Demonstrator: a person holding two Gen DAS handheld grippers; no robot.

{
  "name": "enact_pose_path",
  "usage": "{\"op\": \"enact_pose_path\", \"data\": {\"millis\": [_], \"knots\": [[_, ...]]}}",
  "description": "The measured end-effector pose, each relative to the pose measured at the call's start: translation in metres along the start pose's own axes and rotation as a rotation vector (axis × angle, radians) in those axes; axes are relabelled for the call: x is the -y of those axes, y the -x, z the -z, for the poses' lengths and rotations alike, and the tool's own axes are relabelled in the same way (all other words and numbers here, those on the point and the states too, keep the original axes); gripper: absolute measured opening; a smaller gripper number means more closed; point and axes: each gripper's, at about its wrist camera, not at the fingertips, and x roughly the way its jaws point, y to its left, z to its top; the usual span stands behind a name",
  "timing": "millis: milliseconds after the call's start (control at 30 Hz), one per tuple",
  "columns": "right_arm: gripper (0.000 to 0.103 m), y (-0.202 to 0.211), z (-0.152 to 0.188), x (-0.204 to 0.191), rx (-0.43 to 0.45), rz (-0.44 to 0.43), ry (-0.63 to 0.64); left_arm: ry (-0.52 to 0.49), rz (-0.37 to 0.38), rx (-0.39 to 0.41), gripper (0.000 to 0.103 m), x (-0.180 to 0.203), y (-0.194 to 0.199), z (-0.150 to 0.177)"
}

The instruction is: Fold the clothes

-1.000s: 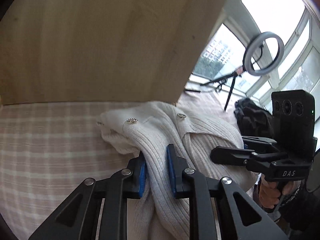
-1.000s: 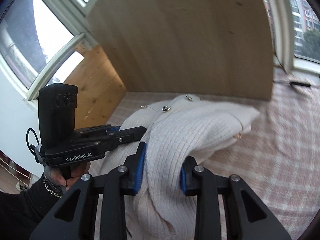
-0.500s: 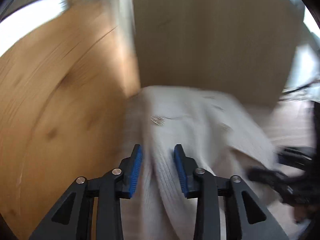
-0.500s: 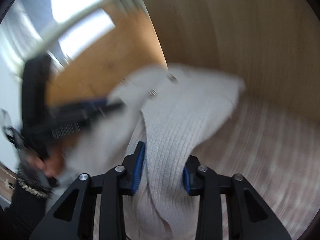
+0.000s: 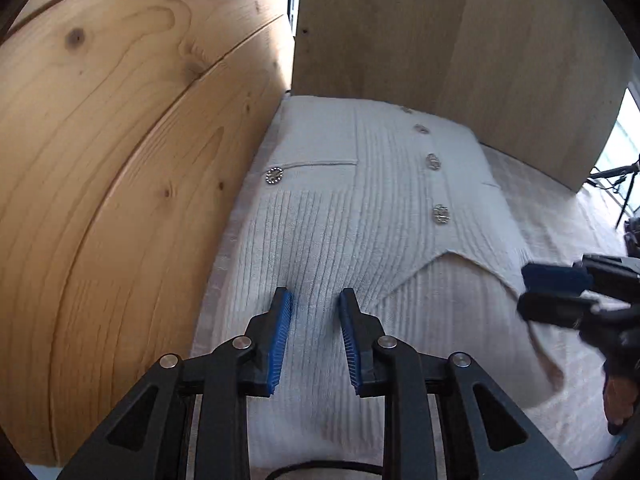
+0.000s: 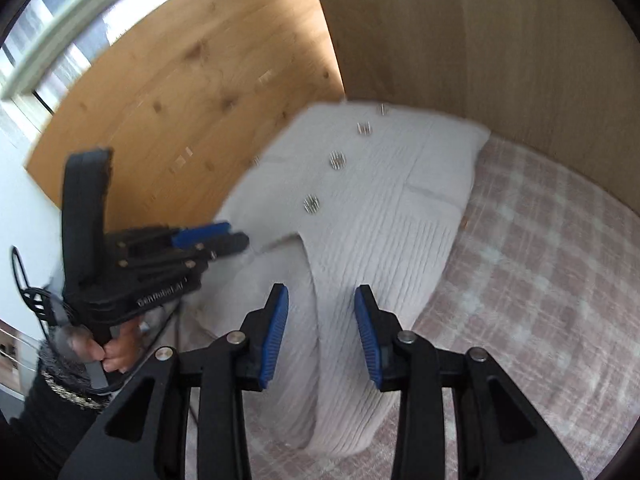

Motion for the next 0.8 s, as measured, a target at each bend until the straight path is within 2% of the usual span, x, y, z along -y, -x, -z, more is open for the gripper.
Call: {"op": "enact_pose_path", "data": {"millis": [67, 200, 267, 300, 367, 500, 633, 800], "knots": [[0.035, -0.007, 0.007, 0.001, -0.007, 0.031, 0.021, 0.007, -0.003, -0.006, 0.028, -0.001, -0.002, -0.004], [0.034, 0.016, 0.001, -0.009, -0.005, 0.052, 0.013, 0.082, 0.036, -0.001, 0.026, 0.006, 0.019, -0.008], [0.035, 0.040, 0.003, -0.014, 0.021, 0.048, 0.011, 0.109, 0.056, 0.012, 0.033, 0.009, 0.038, -0.001], [0.042, 0.054, 0.007, -0.018, 0.041, 0.058, 0.017, 0.115, 0.056, 0.013, 0.038, 0.014, 0.048, 0.001], [0.053, 0.084, 0.018, -0.024, 0.086, 0.085, 0.026, 0.115, 0.066, 0.035, 0.040, 0.026, 0.072, 0.008], [0.055, 0.146, 0.041, -0.037, 0.164, 0.099, 0.002, 0.125, 0.099, 0.103, 0.055, 0.049, 0.124, 0.028], [0.058, 0.198, 0.072, -0.051, 0.224, 0.123, -0.018, 0.093, 0.061, 0.171, 0.075, 0.069, 0.175, 0.054], [0.059, 0.245, 0.117, -0.072, 0.283, 0.164, -0.009, 0.072, 0.009, 0.198, 0.075, 0.089, 0.216, 0.084]]}}
